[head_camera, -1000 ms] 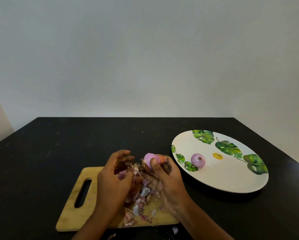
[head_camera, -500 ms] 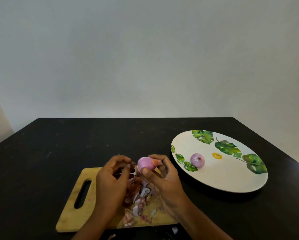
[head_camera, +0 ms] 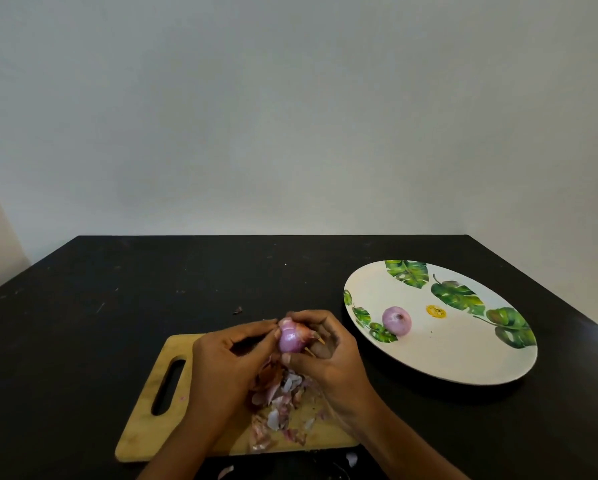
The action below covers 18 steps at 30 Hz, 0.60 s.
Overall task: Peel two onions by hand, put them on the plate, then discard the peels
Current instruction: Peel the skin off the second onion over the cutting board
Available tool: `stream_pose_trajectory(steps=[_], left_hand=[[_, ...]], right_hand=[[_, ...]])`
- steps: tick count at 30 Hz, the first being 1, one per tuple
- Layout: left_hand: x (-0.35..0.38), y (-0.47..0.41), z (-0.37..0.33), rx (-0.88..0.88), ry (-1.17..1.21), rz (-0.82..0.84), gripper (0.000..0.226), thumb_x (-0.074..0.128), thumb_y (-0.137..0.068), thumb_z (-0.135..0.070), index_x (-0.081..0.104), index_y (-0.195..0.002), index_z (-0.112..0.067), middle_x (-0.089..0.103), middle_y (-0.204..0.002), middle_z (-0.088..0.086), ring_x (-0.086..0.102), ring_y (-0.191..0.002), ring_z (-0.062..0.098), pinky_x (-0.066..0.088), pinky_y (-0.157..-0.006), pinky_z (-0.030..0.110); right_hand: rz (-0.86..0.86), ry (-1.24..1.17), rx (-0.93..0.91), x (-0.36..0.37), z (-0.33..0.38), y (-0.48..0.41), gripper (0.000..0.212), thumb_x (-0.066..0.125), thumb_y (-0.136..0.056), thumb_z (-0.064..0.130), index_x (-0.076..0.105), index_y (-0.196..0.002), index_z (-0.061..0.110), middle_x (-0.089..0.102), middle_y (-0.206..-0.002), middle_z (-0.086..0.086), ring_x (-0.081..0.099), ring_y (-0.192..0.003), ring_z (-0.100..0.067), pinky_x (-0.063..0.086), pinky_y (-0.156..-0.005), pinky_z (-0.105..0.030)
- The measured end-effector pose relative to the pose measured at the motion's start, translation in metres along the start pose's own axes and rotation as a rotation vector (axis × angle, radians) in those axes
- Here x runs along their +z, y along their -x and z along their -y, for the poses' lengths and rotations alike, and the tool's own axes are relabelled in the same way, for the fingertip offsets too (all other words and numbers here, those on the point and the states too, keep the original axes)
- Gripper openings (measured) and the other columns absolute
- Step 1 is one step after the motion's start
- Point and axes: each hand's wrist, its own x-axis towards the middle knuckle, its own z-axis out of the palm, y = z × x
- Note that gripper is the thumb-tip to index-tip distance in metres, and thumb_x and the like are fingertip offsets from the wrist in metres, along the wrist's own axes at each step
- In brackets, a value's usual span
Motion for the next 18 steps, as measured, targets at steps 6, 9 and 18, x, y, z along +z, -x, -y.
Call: stream_pose_trajectory(steps=[6,9,18], left_hand=[[0.0008,0.0011,-0.0013,0.026,0.042,0.018,0.020,0.067,-0.066,-0.040,0.071,-0.080,-0.026,0.071,-0.081,-0.020,0.067,-0.075,0.000,0.051,-0.065,0.009],[0.0008,0.0011,-0.0002,0.050,0.023,0.025,0.022,0.063,-0.066,-0.042,0.069,-0.078,-0.025,0.070,-0.082,-0.020,0.067,-0.076,0.000,0.050,-0.064,0.009],[0.0027,0.0022,0.0055,0.046,-0.087,-0.040,0.037,0.075,-0.071,0.000,0.049,-0.081,-0.024,0.065,-0.075,-0.009,0.064,-0.078,-0.007,0.048,-0.062,0.005]], right_hand=[[0.011,0.003,-0.066,0.0002,0.0003,0.0020,0.047,0.079,-0.068,-0.005,0.063,-0.109,0.013,0.067,-0.111,-0.005,0.066,-0.106,-0.023,0.056,-0.082,-0.031],[0.022,0.008,-0.079,0.0007,0.0003,0.0023,0.046,0.079,-0.068,-0.004,0.063,-0.108,0.012,0.067,-0.111,-0.008,0.066,-0.105,-0.025,0.056,-0.082,-0.031],[0.036,-0.006,-0.073,0.0035,-0.0027,0.0018,0.049,0.084,-0.065,0.009,0.063,-0.109,0.015,0.065,-0.114,-0.011,0.065,-0.107,-0.029,0.056,-0.087,-0.038]])
